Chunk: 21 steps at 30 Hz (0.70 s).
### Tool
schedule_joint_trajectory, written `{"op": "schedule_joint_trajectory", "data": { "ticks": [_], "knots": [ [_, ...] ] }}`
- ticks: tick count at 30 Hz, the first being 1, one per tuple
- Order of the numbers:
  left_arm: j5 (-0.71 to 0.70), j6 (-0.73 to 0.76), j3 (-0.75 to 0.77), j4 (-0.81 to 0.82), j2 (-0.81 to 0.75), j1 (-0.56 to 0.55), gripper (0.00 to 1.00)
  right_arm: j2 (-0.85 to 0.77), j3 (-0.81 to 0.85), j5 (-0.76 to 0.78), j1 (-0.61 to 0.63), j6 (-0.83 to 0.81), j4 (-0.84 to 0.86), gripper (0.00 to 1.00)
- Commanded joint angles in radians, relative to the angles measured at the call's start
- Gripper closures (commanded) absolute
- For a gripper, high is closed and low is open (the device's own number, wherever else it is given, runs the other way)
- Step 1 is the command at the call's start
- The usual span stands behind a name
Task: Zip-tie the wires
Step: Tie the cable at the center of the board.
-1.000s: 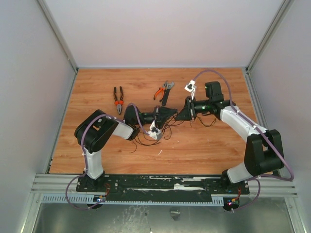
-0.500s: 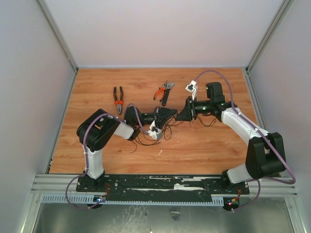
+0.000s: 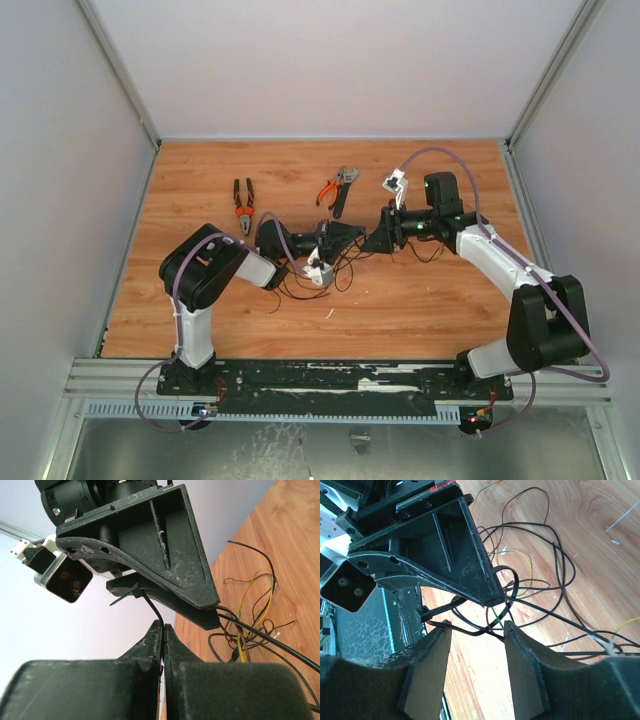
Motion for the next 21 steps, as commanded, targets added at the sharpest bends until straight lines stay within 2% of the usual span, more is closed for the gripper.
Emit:
{"op": "schedule_joint_trajectory", "data": {
  "ticks": [1, 15, 21],
  "knots": [
    [0.001, -0.021, -0.001, 0.082, 0.016, -0.009, 1.00, -0.036, -0.021, 0.030, 0.004, -0.016, 0.046, 0.51],
    [-0.004, -0.053, 0.004, 0.094, 0.031, 0.000, 1.00, -0.074, -0.051, 0.085, 0.005, -0.076, 0.001, 0.32],
    [-0.003, -0.063, 0.007, 0.097, 0.036, 0.003, 1.00, -0.096, -0.033, 0.095, 0.005, -0.059, 0.009, 0.28]
  ]
}}
